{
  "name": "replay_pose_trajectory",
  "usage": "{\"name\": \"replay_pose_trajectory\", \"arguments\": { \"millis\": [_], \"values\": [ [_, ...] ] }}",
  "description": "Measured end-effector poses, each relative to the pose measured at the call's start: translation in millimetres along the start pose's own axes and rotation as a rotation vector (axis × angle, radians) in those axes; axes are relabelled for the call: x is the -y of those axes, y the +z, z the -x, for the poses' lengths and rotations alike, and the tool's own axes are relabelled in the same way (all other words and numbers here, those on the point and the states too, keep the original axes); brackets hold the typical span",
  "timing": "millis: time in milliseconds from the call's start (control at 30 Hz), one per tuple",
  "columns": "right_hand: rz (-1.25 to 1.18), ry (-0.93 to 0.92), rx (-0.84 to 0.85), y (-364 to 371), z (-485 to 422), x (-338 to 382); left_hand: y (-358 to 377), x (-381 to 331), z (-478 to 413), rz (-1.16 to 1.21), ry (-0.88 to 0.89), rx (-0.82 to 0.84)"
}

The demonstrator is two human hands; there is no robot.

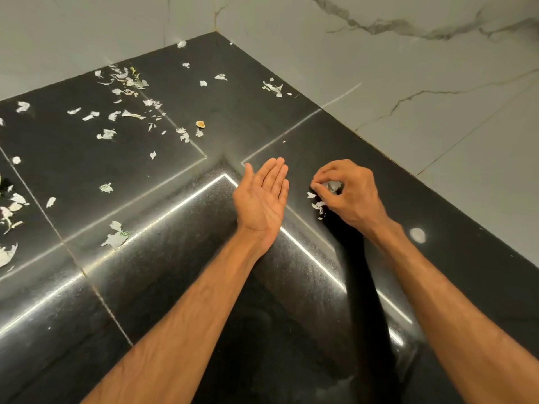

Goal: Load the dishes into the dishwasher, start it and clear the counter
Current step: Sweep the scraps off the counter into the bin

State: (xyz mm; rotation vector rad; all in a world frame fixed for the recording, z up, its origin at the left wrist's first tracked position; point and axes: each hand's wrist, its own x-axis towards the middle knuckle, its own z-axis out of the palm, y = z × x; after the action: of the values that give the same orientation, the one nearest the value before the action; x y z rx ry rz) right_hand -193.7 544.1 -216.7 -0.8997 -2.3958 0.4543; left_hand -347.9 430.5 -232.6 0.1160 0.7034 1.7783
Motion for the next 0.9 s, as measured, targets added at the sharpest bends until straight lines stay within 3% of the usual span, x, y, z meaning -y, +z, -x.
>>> {"name": "replay_pose_trajectory", "arguments": {
  "millis": [133,300,433,733,900],
  "values": [
    [-0.068,0.154,-0.110,-22.2,-2.4,-5.2,-1.8,-1.6,-0.6,0.002,-0.035,0.037],
    [0.082,0.226,0.328,-14.1,5.5,1.6,-0.7,0.3,0.1,-0.021,-0.026,0.039],
    [0.312,0.157,0.471,-12.3,24.5,23.4,-1.9,1.4,-0.3,-0.024,-0.027,0.041],
    [0.512,0.173,0.302,-4.4,39.0,71.0,-1.1,1.6,1.3,-0.014,-0.036,0.029],
    [0.557,0.169,0.348,-7.4,24.9,84.6,-3.8,3.7,-0.1,-0.043,-0.036,0.056]
  ]
}}
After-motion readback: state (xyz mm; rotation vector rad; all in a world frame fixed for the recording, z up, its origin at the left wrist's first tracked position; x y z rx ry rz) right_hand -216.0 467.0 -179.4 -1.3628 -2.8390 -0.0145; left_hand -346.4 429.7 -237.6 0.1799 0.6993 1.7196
